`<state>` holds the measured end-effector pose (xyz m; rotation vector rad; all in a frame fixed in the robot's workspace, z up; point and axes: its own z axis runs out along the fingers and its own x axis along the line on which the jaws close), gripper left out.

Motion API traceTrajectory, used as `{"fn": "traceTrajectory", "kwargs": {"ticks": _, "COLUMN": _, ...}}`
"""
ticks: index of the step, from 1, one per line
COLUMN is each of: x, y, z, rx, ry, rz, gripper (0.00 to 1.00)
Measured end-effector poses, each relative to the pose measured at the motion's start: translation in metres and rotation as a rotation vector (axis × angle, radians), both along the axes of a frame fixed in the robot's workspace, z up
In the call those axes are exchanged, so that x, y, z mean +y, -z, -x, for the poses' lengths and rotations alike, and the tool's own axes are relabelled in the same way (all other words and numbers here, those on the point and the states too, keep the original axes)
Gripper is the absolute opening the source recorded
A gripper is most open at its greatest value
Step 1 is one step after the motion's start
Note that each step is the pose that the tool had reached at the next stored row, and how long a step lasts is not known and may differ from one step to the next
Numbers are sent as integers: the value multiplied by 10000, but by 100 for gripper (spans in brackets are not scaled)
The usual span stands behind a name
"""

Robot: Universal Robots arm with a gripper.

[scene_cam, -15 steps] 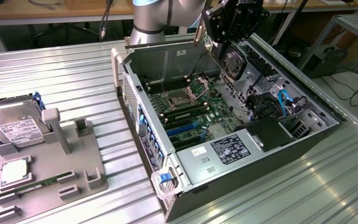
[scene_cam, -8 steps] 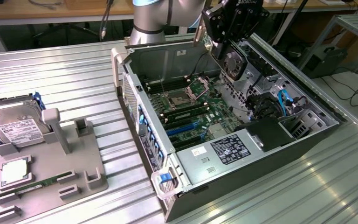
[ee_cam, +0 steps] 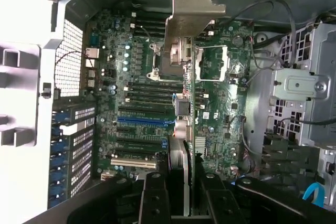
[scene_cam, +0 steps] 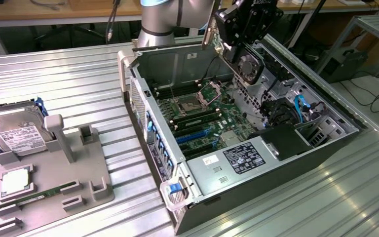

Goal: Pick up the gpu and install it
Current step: 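Insert the gpu into the slot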

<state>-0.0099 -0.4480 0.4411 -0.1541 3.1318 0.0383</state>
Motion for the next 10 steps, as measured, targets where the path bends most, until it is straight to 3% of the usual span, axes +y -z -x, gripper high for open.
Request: {"fn": "traceTrajectory", "kwargs": {"ticks": 10, "x": -1, "y": 0, "z": 0, "rx": 0, "ry": -1086, "rz": 0, "gripper": 28}}
